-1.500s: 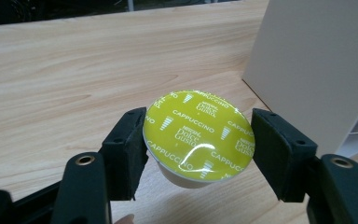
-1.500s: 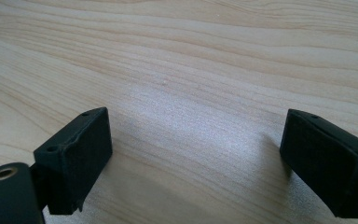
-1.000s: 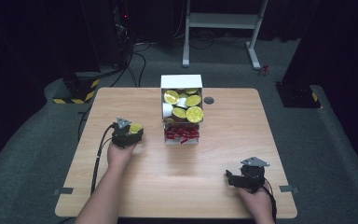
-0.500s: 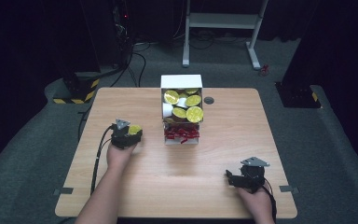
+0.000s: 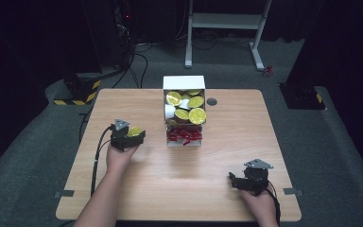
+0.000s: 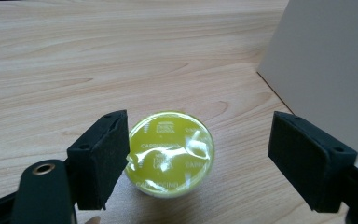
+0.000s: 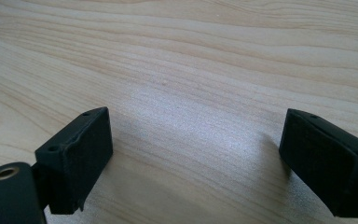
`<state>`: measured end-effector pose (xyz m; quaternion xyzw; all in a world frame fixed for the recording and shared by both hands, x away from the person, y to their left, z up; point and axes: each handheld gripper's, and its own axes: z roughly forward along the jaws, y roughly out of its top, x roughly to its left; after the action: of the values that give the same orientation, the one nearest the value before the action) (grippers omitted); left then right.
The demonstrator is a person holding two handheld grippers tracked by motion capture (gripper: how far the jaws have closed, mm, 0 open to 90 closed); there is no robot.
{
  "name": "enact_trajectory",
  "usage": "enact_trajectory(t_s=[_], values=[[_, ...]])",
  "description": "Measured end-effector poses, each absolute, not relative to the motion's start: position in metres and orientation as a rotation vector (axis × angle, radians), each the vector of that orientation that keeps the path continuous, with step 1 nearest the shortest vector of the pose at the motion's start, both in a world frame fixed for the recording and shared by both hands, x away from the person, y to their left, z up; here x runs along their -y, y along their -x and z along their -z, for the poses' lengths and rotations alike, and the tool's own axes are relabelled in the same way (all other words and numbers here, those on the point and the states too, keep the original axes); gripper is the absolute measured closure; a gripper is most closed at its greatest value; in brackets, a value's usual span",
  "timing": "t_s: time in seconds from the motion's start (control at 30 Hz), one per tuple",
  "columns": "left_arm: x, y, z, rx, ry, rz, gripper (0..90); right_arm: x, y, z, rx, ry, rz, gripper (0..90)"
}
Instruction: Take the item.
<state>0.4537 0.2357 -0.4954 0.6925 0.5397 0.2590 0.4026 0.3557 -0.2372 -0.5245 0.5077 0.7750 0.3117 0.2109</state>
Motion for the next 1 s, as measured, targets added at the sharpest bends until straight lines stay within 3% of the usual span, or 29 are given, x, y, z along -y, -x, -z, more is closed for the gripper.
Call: enact_trajectory(t_s=[0.17, 0.33, 0.53, 0.7, 1.0], values=[[-0.238, -0.447, 0.49, -1.342, -1.727, -0.664, 26.6, 0.237, -0.356, 0.524, -2.154, -1.411, -0.866, 9.5], [-0.244, -0.439, 0.483, -1.323, -1.7, -0.68, 49.5, 0.237, -0.356, 0.524, -2.154, -1.411, -0.866, 9.5], [-0.25, -0.43, 0.478, -1.337, -1.677, -0.694, 67.5, 0.237, -0.356, 0.524, -2.154, -1.411, -0.866, 9.5], [-0.256, -0.422, 0.477, -1.342, -1.68, -0.692, 72.0, 0.237, -0.356, 0.524, -2.154, -1.411, -0.866, 9.5], [-0.266, -0.394, 0.48, -1.325, -1.708, -0.653, 70.6, 0.237, -0.356, 0.524, -2.154, -1.411, -0.866, 9.5]])
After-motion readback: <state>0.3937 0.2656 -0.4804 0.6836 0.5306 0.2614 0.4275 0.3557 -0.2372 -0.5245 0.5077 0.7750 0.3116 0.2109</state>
